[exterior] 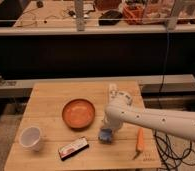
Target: Wipe the white sponge on the table
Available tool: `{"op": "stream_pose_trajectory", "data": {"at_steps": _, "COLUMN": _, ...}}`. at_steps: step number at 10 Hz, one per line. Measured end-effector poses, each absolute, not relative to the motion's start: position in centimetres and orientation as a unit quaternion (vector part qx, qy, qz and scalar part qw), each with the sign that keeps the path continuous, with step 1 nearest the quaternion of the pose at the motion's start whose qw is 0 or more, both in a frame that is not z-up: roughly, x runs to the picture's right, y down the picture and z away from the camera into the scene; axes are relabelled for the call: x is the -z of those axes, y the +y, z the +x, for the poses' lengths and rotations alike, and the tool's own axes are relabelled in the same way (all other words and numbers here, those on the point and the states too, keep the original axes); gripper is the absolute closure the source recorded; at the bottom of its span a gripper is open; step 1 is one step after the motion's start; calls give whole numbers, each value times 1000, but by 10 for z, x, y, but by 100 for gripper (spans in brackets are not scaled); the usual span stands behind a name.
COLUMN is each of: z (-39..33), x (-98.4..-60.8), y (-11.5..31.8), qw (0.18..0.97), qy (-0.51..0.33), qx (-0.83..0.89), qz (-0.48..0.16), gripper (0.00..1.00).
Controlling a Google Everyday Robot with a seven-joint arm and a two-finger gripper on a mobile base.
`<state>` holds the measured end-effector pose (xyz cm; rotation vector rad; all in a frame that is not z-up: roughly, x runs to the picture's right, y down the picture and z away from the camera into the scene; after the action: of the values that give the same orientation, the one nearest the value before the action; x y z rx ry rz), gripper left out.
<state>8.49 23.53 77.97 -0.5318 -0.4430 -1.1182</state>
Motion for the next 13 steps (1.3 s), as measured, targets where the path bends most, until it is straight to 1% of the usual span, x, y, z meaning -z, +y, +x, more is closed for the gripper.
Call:
{"op": "stream_pose_trajectory", "data": {"at_steps": 4, "z": 92, "x": -750, "y": 296, "qw": 794, "qy": -224, "qx": 497, "qz": -268, "gripper": 91}}
{"op": "stream_pose_trajectory", "data": {"at_steps": 6, "z": 106, "x": -744, "y": 313, "qw": 804, "qy": -223, "qx": 476, "qz": -280, "gripper": 91}}
{"op": "stream_pose_trajectory", "data": {"at_steps": 11, "z": 185, "x": -746, "y": 328, "qw": 843, "qy": -182, "qx": 395, "qz": -316, "gripper": 91}}
{"op": "stream_pose_trajectory", "data": {"at_steps": 13, "z": 199, "x": -750, "y": 325, "qw": 850, "qy": -172, "qx": 380, "qz": -321, "gripper": 91}}
